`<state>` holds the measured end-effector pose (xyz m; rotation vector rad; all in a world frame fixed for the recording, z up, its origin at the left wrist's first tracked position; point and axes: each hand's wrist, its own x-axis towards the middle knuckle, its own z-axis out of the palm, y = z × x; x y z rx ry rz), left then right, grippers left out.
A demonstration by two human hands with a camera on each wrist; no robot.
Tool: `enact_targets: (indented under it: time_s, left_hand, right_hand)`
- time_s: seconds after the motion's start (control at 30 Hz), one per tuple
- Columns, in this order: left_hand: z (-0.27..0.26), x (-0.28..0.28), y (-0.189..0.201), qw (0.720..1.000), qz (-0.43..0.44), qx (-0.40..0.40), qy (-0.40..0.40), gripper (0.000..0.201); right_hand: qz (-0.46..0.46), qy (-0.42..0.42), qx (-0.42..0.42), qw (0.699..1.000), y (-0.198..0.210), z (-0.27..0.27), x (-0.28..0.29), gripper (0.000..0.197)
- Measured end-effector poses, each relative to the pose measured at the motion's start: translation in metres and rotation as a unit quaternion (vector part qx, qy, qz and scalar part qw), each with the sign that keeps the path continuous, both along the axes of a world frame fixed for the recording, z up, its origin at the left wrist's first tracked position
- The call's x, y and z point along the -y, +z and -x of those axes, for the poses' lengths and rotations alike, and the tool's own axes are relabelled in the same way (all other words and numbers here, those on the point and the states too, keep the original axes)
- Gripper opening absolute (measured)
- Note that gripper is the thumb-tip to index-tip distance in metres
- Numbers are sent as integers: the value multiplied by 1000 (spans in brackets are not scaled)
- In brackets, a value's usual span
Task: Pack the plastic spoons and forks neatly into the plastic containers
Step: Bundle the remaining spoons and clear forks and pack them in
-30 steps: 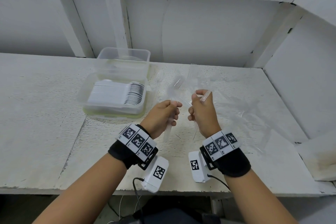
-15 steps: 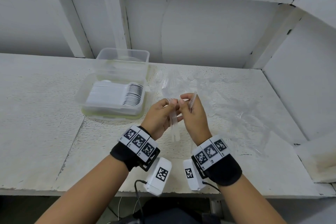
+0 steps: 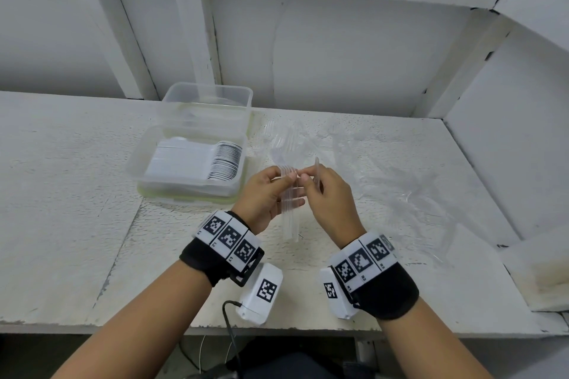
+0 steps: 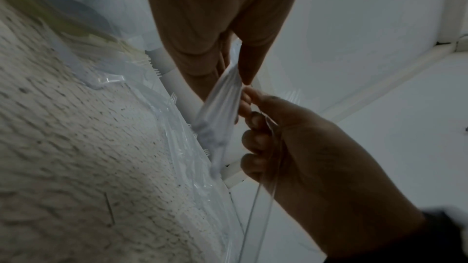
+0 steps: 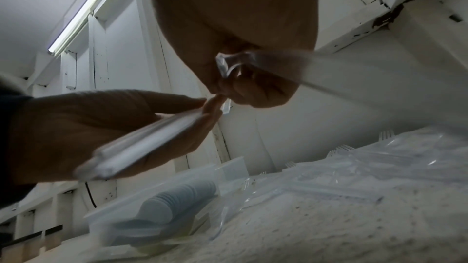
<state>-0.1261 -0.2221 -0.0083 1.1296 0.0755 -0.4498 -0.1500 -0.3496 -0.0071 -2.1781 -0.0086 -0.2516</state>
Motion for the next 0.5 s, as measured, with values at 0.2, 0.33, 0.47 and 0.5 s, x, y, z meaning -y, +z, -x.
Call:
enact_targets:
  time_s: [0.2, 0.33, 0.47, 0.5]
  left_hand:
    - [1, -1, -1, 1000, -26, -1, 0, 6]
    - [2, -2, -2, 1000, -29, 1, -10, 11]
    - [4, -1, -1, 999, -34, 9, -19, 14]
    - [4, -2, 0, 999, -37, 12, -22, 14]
  right_hand:
    - [-173, -14, -89, 981, 18, -10, 6, 46]
    - [-237, -20, -90, 967, 21, -22, 8, 23]
    - [-271, -36, -79, 959, 19, -26, 8, 11]
    - [-282, -35, -82, 955, 19, -27, 8, 9]
